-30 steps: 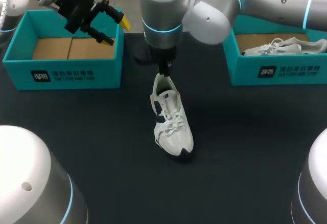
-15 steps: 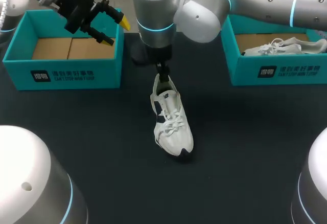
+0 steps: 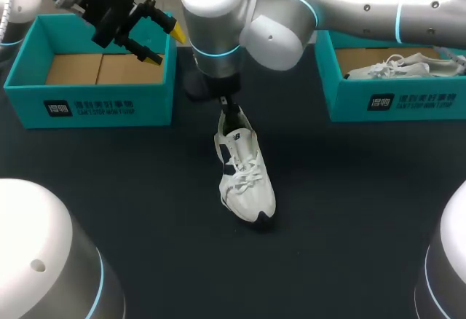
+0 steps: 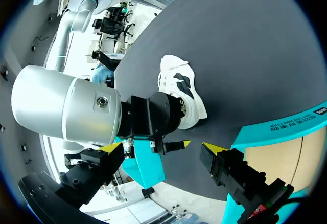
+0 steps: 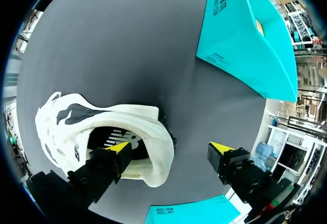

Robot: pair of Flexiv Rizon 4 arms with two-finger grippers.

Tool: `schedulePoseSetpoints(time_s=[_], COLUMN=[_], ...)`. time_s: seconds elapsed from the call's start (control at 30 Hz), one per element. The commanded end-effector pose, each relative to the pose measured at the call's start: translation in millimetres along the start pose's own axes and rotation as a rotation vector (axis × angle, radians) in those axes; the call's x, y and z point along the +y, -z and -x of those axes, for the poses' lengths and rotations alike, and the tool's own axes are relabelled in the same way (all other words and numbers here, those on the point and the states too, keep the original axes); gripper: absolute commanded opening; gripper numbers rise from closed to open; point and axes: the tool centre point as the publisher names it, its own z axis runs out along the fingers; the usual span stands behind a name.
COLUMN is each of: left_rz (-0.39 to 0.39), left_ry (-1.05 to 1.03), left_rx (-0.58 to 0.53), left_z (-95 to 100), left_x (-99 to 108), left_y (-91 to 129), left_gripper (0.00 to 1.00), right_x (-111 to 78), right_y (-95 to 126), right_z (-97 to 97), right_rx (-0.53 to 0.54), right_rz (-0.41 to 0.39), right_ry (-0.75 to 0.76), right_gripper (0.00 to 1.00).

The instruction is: Take the shoe out of the shoebox, open the shoe tongue, remove and reinsert the insole, then place the shoe into the shoebox

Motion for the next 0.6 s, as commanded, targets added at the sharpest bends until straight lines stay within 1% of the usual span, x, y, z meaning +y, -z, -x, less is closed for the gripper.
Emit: schedulePoseSetpoints(time_s=[0.03, 0.27, 0.33, 0.4, 0.43, 0.57, 0.6], left_rz=[0.001, 0.001, 0.001, 0.001, 0.001, 0.001, 0.001], left_ry=[-0.001, -0.001, -0.001, -0.001, -0.001, -0.001, -0.001], left_rx=[0.002, 0.002, 0.002, 0.002, 0.002, 0.002, 0.002], left_z=[-0.1, -0.1, -0.1, -0.1, -0.1, -0.1, -0.1], left_x=[-0.3, -0.3, -0.3, -0.3, -0.3, -0.3, -0.3], left_y=[-0.1, -0.1, -0.1, -0.1, -0.1, -0.1, -0.1], left_gripper=[1.00, 1.00, 1.00, 1.00, 1.00, 1.00, 1.00], right_x=[-1.2, 3.3, 3.9, 3.0, 2.2, -0.8, -2.2], right_y=[-9.9, -26.9, -30.5, -33.7, -35.3, -40.1, -40.8], right_z=[5.2, 2.8, 2.0, 1.1, 0.5, -1.7, -1.8], right_rx=[0.013, 0.048, 0.052, 0.064, 0.064, 0.077, 0.078], right_rz=[0.002, 0.011, 0.011, 0.018, 0.018, 0.011, 0.010], right_ry=[-0.006, -0.009, -0.010, -0.017, -0.018, -0.023, -0.024], right_gripper=[0.93, 0.94, 0.92, 0.87, 0.87, 0.75, 0.65])
